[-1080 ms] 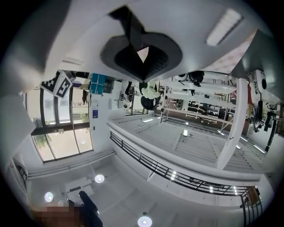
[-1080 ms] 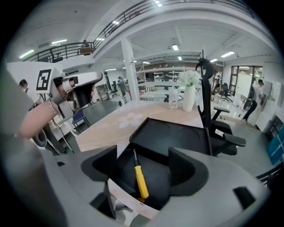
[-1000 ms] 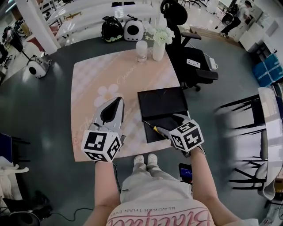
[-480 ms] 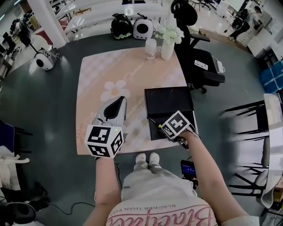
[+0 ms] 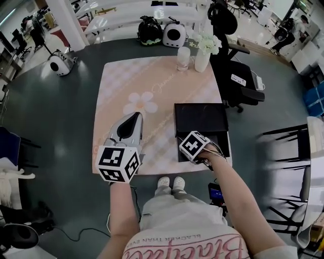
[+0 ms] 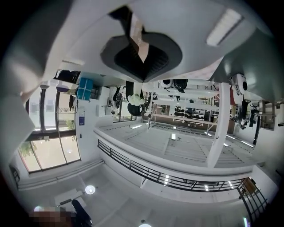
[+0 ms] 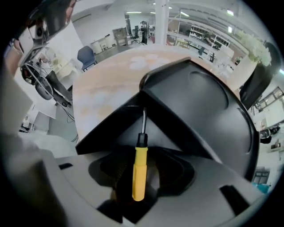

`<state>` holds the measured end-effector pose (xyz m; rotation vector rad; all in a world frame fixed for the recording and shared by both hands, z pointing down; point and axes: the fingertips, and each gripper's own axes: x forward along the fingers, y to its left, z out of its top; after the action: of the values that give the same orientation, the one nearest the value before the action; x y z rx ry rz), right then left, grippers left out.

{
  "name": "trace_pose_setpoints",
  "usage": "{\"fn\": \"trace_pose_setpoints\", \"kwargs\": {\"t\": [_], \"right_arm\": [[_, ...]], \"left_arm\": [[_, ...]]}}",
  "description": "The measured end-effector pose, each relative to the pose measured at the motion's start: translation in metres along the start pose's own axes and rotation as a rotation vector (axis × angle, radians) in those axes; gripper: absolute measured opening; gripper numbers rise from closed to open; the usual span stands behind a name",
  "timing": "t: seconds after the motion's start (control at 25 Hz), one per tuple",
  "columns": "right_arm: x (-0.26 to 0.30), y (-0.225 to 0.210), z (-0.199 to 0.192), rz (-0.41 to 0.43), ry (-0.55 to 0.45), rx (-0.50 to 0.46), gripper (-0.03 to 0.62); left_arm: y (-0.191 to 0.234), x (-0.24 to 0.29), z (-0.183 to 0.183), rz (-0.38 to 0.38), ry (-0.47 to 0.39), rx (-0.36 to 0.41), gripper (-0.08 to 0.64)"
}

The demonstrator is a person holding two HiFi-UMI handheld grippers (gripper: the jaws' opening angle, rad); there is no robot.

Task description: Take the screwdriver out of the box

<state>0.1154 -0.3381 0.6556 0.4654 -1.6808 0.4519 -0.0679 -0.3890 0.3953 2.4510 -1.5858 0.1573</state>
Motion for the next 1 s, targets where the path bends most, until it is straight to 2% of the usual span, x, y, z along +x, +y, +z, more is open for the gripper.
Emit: {"fn": "trace_pose_setpoints", "kwargs": {"t": [0.12, 0.16, 0.2, 0.28, 0.36, 0.56, 0.68, 0.8, 1.0], "right_arm": [[-0.001, -0.003, 0.004, -0.011, -0.014, 0.01, 0.19], [-0.002, -0.004, 0.004, -0.013, -0.022, 0.031, 0.163], [-0.003, -0.005, 0.004, -0.012, -0.032, 0.061, 0.085], [-0.006, -0.005, 0.004, -0.002, -0.051, 0.115, 0.083], [-0.006, -0.005, 0.004, 0.004, -0.056, 0.126, 0.083], [-0.008, -0.004, -0.01, -0.015, -0.017, -0.009, 0.081], [-0.016, -0.001, -0.012, -0.008, -0.048, -0.056, 0.081], [-0.026, -0.003, -0.017, -0.039, -0.052, -0.067, 0.081], [-0.053, -0.002, 0.001, -0.054, -0.157, -0.135, 0.081]], "left_arm": [[0.007, -0.003, 0.003, 0.016, -0.008, -0.009, 0.009], [0.007, -0.004, 0.004, 0.019, -0.011, -0.012, 0.009], [0.007, -0.003, 0.005, 0.02, -0.014, -0.013, 0.009], [0.005, -0.002, 0.006, 0.018, -0.017, -0.011, 0.009], [0.002, -0.001, 0.006, 0.013, -0.019, -0.007, 0.009], [-0.006, -0.004, 0.011, 0.001, -0.027, 0.013, 0.009], [-0.008, -0.005, 0.013, 0.003, -0.036, 0.012, 0.009], [-0.014, -0.004, 0.015, -0.009, -0.042, 0.019, 0.009], [-0.031, -0.002, 0.027, -0.038, -0.058, 0.047, 0.009]]}}
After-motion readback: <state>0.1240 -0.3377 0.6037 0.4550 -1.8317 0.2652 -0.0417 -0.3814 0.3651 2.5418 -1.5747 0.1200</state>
